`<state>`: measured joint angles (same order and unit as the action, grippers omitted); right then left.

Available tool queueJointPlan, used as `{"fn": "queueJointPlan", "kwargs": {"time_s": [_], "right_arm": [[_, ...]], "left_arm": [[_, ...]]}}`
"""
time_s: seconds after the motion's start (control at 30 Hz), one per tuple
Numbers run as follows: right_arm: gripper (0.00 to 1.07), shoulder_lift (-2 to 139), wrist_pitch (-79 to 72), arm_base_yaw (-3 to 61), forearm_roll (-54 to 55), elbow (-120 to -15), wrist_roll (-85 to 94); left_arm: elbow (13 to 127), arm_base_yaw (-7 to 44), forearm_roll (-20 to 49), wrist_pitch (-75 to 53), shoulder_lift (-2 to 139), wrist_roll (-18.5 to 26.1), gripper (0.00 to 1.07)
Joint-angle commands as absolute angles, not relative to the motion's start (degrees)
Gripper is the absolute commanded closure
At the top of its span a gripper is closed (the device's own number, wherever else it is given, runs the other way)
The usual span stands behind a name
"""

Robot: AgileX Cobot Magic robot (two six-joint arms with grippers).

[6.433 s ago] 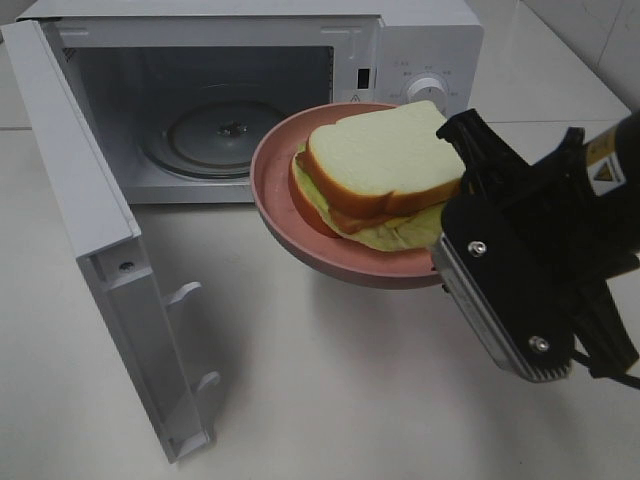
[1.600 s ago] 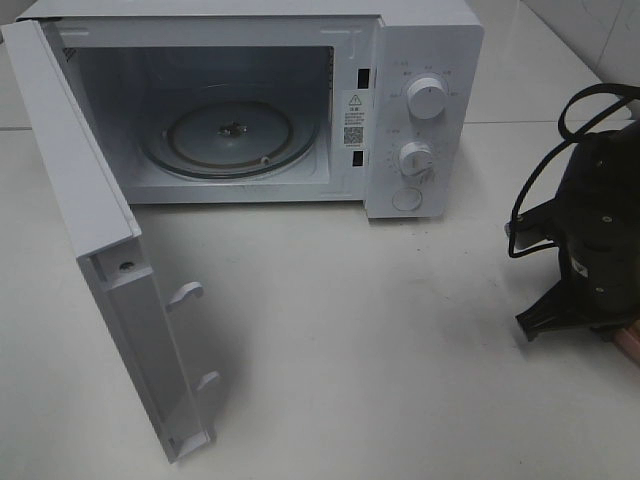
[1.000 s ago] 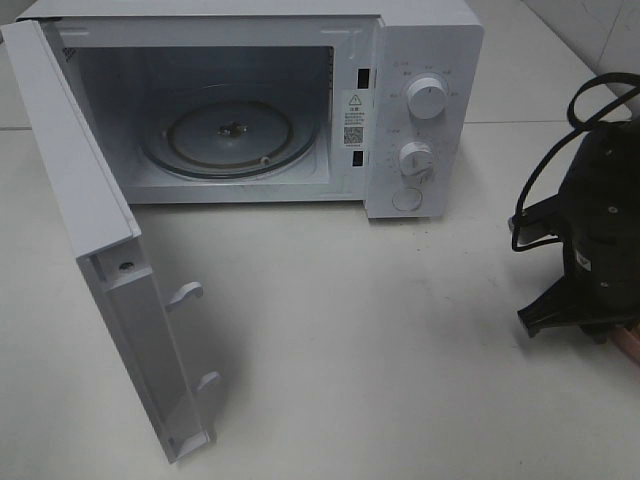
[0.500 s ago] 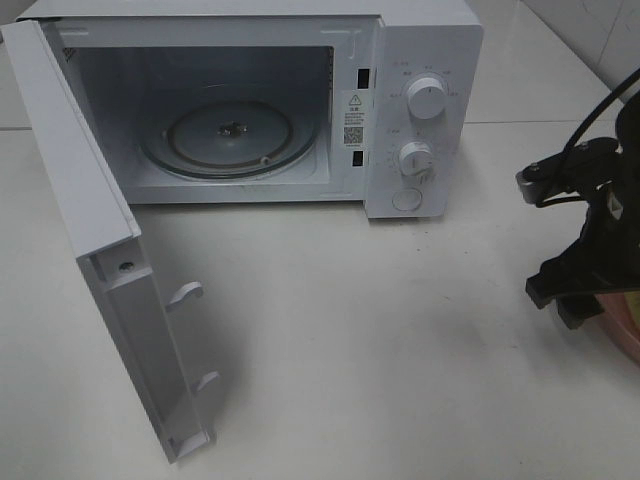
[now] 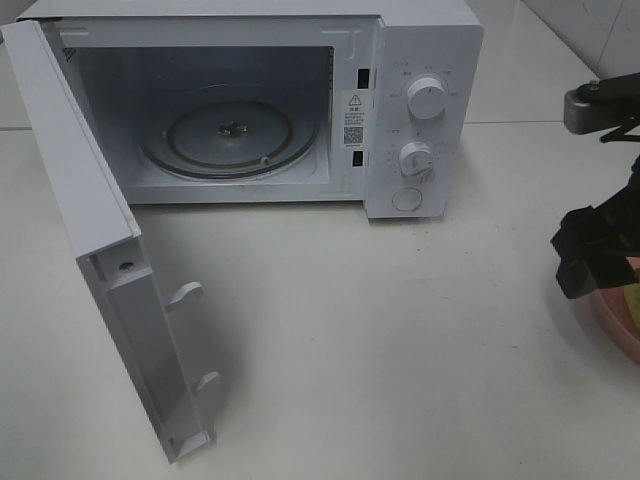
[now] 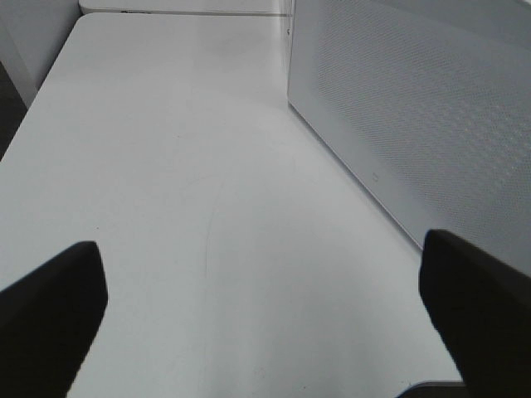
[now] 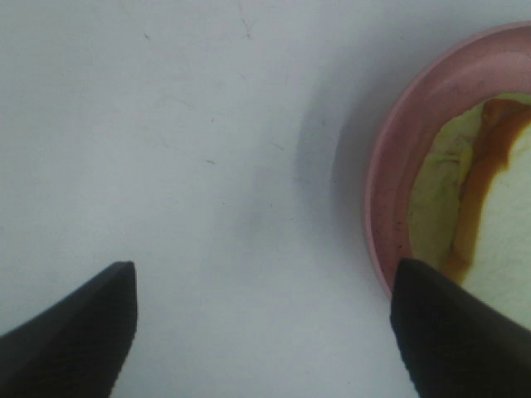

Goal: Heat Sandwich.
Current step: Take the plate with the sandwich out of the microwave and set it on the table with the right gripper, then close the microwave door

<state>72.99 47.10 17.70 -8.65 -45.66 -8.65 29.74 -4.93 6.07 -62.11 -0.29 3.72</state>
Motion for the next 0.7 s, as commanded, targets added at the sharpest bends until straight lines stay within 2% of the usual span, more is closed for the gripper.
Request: {"fn": "queueJointPlan", "kwargs": {"time_s": [0.03, 0.5, 0.7], "right_arm": [[0.29, 68.01, 50.31, 17.48, -6.02, -45.84, -6.42], [0.31, 56.04, 56.04, 17.48, -3.44, -45.84, -4.13], [0.31, 48.13, 56.32, 17.48, -3.84, -42.00, -2.81]], "left_arm": [[29.62, -5.10, 6.25, -61.36, -1.20, 3.55, 0.09], [29.62, -5.10, 6.25, -61.36, -1.20, 3.55, 0.09], [29.62, -5.10, 6.25, -61.36, -1.20, 3.55, 0.09]]}}
